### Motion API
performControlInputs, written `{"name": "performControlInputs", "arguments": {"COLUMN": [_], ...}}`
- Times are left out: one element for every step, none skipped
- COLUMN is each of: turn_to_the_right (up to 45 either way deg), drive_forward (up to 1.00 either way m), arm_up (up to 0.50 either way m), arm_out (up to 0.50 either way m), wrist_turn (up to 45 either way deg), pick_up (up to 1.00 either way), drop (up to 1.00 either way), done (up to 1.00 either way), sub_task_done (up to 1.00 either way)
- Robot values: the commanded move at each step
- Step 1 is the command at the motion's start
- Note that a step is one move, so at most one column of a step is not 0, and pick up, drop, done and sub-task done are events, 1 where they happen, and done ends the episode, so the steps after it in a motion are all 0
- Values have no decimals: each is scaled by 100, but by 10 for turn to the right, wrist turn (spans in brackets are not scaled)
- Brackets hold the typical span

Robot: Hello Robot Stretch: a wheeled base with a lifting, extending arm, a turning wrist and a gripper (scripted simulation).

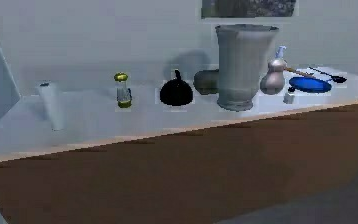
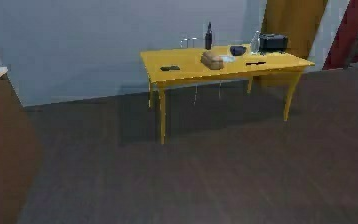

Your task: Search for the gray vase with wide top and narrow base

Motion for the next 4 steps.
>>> {"name": "performControlInputs", "arguments": {"turn_to_the_right": [450,120,0,-450], "drive_forward": [0,0,35,0], "arm_up": [0,0,0,0], "arm_out": [0,0,0,0], "wrist_turn": [0,0,0,0], "pick_up": [0,0,0,0], "drop": [0,0,0,0], "done": [0,0,0,0], "sub_task_done": [0,0,0,0]}}
